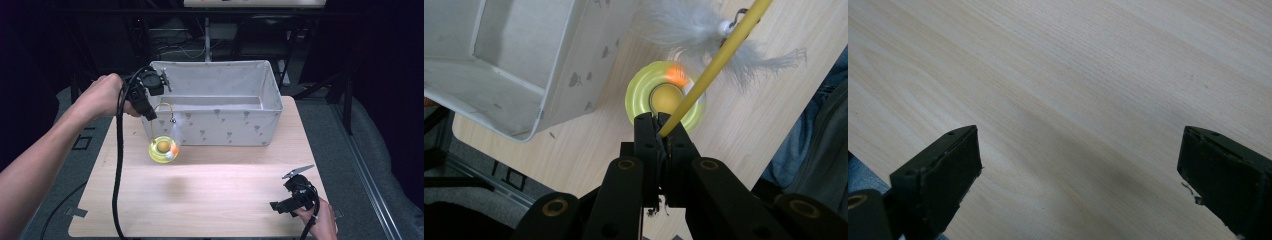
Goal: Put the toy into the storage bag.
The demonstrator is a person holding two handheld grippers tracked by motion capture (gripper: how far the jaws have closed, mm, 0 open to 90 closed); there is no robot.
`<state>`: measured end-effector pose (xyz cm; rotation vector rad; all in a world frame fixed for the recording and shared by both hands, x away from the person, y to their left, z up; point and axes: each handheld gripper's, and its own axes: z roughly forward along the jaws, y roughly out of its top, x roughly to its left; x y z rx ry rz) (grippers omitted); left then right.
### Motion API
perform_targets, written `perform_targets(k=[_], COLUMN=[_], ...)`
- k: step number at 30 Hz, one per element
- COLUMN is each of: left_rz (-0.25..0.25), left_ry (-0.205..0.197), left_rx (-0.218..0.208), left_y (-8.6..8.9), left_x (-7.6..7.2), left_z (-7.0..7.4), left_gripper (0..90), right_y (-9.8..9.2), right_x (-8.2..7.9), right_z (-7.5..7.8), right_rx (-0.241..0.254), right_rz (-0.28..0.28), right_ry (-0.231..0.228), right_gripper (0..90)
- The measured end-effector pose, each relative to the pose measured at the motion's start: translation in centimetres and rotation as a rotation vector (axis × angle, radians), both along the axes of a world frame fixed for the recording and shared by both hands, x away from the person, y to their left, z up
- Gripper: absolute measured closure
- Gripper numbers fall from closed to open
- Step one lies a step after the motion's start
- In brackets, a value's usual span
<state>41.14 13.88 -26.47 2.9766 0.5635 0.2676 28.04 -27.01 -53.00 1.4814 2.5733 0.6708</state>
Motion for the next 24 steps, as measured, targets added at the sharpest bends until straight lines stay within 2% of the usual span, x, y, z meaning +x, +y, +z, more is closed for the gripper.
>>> perform_targets(k=[5,6,12,13,24], left_rz=[0.004,0.005,0.014,0.019,0.039], left_ry=[-0.006,-0.004,-0.004,-0.016,-0.039], left_rx=[0.003,0.007,0.013,0.014,0.013], left_y=[0.0,0.0,0.1,0.1,0.1], left_x=[0.2,0.3,0.7,0.8,1.3], left_z=[0.4,0.6,1.4,1.7,3.5], left_gripper=[87.7,87.7,87.7,87.7,87.7], right_y=[-0.1,0.0,0.0,-0.1,-0.1], right_x=[0.0,0.0,0.0,0.0,0.1], right_z=[0.0,0.0,-0.1,0.0,0.0], right_rx=[-0.009,0.004,0.005,0.003,-0.011], right_rz=[0.008,0.005,0.004,0.006,0.01], right_ry=[0.001,0.003,0.005,0.007,0.009], right_gripper=[3.5,3.5,3.5,3.5,3.5])
